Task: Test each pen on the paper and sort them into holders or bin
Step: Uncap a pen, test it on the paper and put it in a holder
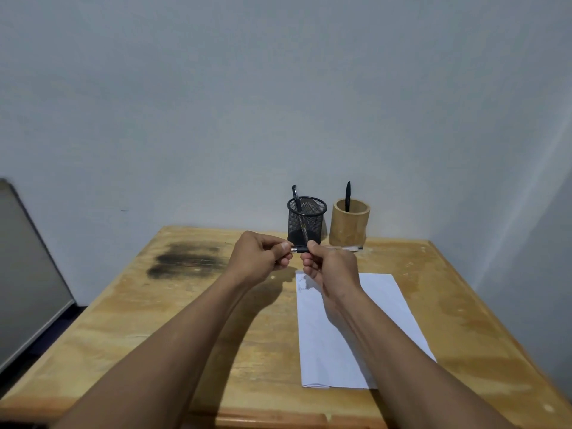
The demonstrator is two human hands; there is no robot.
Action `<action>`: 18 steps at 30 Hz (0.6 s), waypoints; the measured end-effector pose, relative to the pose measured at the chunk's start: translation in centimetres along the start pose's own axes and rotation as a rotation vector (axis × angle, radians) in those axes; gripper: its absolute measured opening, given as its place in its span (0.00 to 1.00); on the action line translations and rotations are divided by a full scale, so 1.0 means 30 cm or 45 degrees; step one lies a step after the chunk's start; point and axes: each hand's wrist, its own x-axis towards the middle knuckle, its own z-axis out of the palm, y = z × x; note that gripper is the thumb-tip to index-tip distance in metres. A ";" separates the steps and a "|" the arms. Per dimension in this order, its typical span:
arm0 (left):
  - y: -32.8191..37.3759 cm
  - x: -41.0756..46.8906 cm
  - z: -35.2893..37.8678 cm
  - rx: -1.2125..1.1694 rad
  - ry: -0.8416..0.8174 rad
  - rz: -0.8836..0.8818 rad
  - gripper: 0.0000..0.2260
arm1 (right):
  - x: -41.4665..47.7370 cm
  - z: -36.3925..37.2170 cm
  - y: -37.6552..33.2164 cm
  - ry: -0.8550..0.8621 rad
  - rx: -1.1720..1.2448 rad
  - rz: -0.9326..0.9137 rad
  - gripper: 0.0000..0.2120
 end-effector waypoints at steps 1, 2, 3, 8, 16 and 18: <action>-0.001 0.000 0.001 -0.013 -0.008 -0.004 0.05 | 0.001 -0.004 -0.005 -0.019 -0.086 -0.081 0.07; 0.002 -0.002 0.005 -0.030 -0.019 -0.007 0.05 | -0.003 -0.004 -0.012 -0.035 -0.147 -0.142 0.07; 0.005 0.000 0.009 -0.040 -0.030 -0.006 0.05 | -0.001 -0.005 -0.012 -0.027 -0.172 -0.170 0.07; 0.018 0.001 0.011 -0.078 -0.053 -0.028 0.05 | 0.001 -0.013 -0.005 0.009 0.071 0.023 0.06; -0.006 0.008 -0.077 -0.058 0.117 0.007 0.06 | 0.032 -0.106 -0.006 0.123 0.166 -0.018 0.07; -0.023 -0.002 -0.080 -0.042 0.095 -0.013 0.05 | 0.042 -0.140 0.010 0.087 0.020 -0.024 0.08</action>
